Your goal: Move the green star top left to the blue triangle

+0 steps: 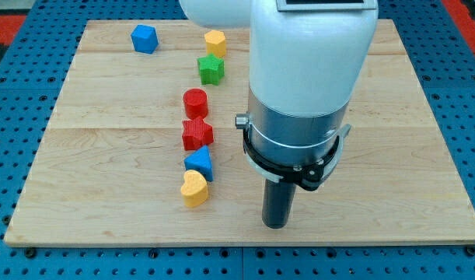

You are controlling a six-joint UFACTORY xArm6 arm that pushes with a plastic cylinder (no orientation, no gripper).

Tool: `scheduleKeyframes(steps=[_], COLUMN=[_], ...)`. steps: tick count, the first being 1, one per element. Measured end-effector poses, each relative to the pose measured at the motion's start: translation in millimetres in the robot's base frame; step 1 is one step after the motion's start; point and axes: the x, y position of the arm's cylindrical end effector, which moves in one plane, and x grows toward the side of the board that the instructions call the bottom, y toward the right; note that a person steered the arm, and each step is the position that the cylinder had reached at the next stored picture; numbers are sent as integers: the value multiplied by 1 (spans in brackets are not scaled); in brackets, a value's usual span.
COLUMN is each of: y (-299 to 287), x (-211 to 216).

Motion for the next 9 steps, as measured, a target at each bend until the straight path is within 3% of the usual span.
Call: scheduleKeyframes(steps=[3,4,6,9], y=[1,33,79,54], x=[-1,-8,-71,-104])
